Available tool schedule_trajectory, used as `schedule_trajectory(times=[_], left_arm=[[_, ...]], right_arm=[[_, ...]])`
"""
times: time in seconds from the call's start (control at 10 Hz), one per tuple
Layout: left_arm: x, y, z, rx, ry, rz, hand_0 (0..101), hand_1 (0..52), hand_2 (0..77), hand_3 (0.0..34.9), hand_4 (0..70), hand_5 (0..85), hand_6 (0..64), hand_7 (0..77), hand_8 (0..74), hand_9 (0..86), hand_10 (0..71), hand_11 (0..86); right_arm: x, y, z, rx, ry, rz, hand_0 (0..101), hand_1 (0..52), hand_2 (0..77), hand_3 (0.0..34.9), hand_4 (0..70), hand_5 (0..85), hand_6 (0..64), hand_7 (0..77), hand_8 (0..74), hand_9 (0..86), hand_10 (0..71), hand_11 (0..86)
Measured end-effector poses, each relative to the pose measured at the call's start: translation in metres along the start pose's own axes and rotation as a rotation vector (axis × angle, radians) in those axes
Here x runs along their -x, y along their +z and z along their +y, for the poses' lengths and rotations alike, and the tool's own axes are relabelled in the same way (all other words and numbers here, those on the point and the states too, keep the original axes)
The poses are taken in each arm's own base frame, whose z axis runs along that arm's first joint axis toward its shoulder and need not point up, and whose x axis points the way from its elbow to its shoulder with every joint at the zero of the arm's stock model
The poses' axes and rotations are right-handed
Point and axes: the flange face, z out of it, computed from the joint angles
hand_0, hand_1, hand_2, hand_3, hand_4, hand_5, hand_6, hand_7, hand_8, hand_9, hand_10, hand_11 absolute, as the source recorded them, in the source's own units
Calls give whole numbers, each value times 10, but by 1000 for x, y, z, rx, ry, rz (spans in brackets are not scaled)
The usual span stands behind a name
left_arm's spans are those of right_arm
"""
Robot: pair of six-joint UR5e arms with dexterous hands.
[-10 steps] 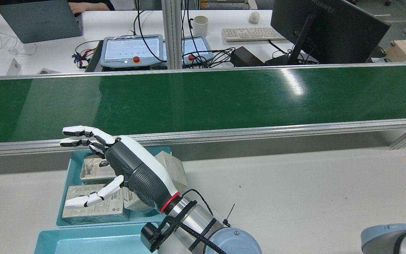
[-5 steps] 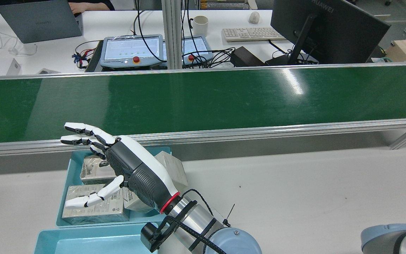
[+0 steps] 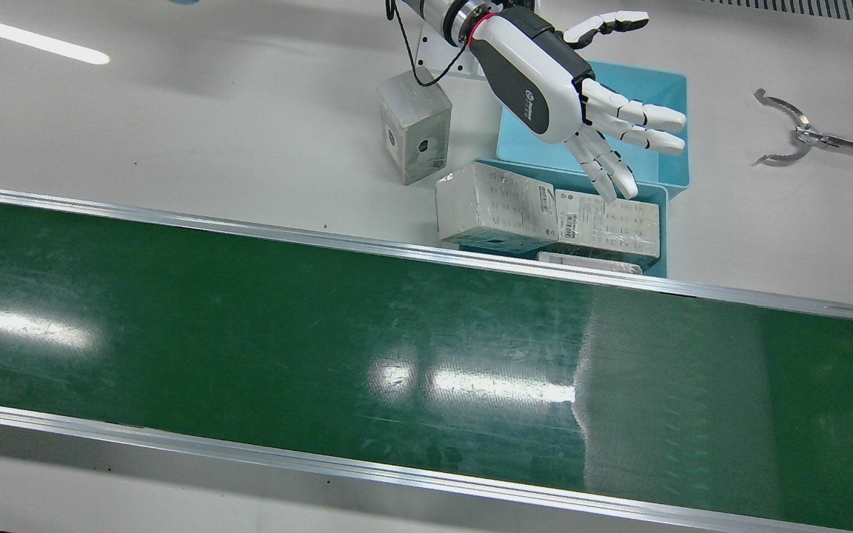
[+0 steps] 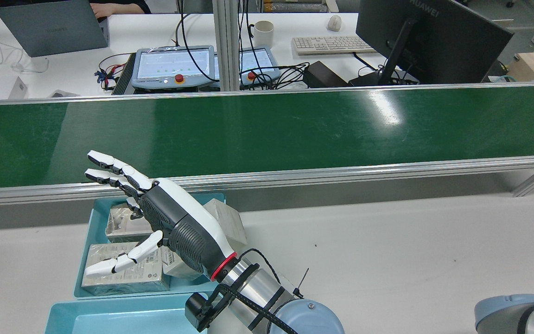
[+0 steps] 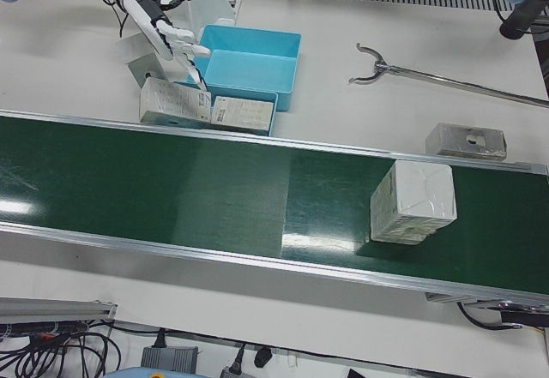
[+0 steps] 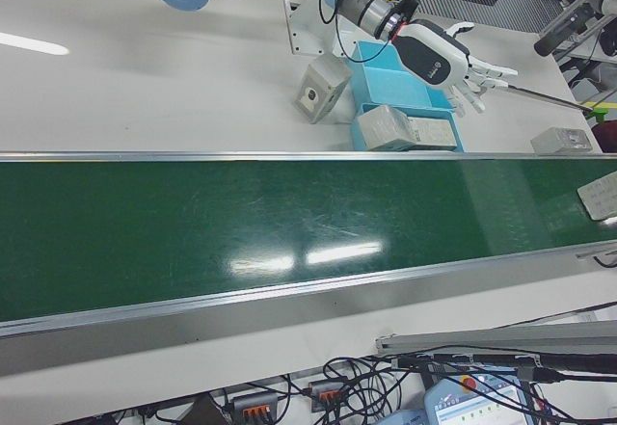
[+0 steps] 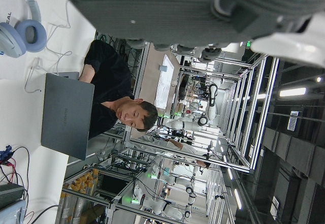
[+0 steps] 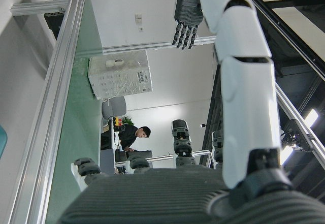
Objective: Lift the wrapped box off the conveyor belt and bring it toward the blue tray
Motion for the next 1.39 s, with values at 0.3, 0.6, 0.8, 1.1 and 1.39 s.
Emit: schedule_trajectory(times=[0.3,0.6,0.8,1.1,1.39], left_arm=[[0,0,0,0,0,0,0,0,11,0,0,11,0,0,0,0,5,0],[0,0,0,0,0,0,0,0,11,0,0,11,0,0,0,0,0,0],[0,0,0,0,0,0,0,0,11,0,0,11,0,0,0,0,0,0],[0,0,0,0,0,0,0,0,5,0,0,11,0,0,0,0,0,0],[0,0,0,0,0,0,0,0,5,0,0,11,0,0,0,0,0,0]], right_arm=[[0,0,0,0,0,0,506,191,180,305,22,115,33,104,5,16,16,49],[0,0,0,0,0,0,515,191,136,270,38,115,22,87,5,16,16,38],[0,0,0,0,0,0,517,202,131,237,49,104,16,76,5,16,0,27],[0,0,0,0,0,0,492,196,98,252,5,38,0,38,5,16,0,16],[0,0,0,0,0,0,471,164,175,301,5,120,0,60,5,16,0,16]])
